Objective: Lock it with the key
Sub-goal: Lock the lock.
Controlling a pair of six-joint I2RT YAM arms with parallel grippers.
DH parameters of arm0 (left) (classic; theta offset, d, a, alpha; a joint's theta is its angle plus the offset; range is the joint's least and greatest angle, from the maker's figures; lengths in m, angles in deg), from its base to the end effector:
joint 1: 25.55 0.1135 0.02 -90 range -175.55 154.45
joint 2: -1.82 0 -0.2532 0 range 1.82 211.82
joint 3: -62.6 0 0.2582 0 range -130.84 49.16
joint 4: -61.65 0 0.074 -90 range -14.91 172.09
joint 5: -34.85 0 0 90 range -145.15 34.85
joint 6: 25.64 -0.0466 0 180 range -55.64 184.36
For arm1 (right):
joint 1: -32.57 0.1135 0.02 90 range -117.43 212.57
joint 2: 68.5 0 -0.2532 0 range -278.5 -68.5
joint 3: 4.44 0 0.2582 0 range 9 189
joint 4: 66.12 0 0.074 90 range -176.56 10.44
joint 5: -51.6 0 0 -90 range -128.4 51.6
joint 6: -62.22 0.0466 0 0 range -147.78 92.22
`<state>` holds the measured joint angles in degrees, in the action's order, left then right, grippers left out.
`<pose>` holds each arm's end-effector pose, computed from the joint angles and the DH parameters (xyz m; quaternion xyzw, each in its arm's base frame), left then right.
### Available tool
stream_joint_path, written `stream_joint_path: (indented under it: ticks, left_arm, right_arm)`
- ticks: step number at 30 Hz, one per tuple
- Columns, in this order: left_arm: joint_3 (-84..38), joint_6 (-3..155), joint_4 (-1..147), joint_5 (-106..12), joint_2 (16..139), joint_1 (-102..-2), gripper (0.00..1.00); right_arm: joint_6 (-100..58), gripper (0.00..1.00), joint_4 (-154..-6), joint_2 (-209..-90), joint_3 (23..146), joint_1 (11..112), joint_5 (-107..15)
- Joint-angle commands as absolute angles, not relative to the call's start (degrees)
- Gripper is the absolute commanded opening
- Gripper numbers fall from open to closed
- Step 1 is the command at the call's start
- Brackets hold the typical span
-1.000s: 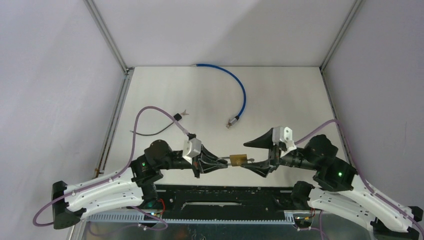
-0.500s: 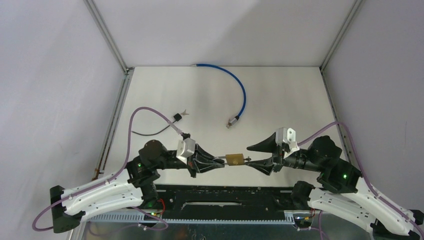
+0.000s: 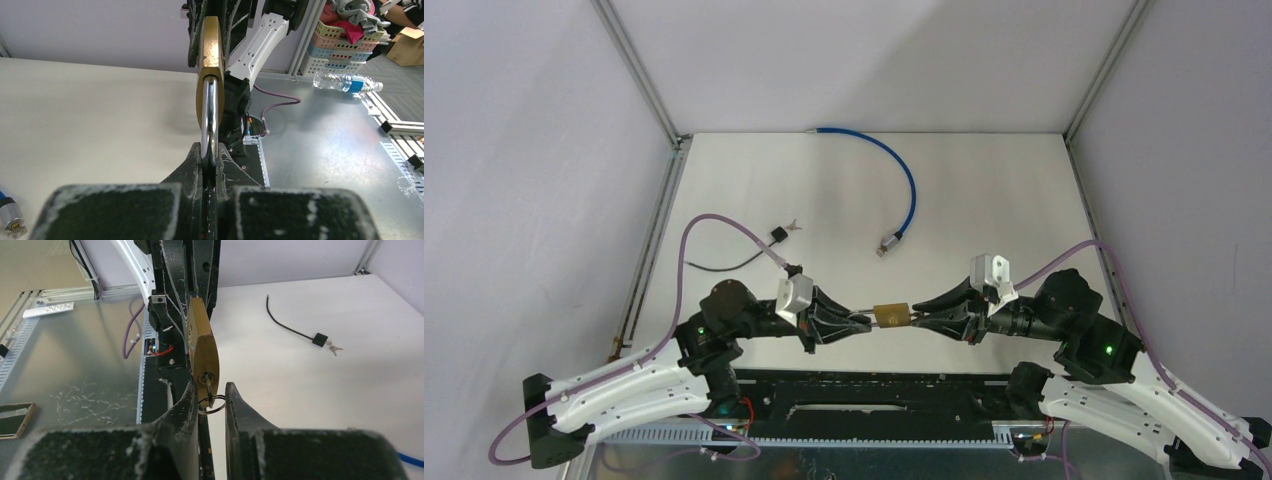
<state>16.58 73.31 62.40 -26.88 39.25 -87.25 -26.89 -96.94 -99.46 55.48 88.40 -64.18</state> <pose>0.0698 -0.1762 0.3217 0.4480 0.4891 -0.5536 0.5036 0.0645 0.1311 0.3650 -0.4607 0.5498 0.4631 0.5205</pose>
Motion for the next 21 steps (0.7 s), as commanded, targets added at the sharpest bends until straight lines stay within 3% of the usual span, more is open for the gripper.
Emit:
stream_joint_path:
  ticks: [1, 5, 17, 21]
  left_arm:
    - [16.5, 73.1, 55.2, -26.5, 37.4, -86.9, 0.0]
    - [16.7, 73.0, 56.0, -26.4, 37.0, -86.5, 0.0]
    - [14.8, 68.8, 67.6, -26.5, 32.3, -84.6, 0.0]
    - [15.4, 69.8, 70.7, -35.7, 31.3, -84.3, 0.0]
  right_arm:
    - [-26.6, 0.07, -95.4, -99.7, 57.1, 88.0, -63.1]
    - [-26.7, 0.0, -95.8, -98.9, 57.1, 88.0, -61.8]
    - [-30.1, 0.0, -102.4, -96.0, 59.1, 86.3, -57.0]
    - [-28.4, 0.0, -103.1, -98.4, 59.0, 85.8, -53.2]
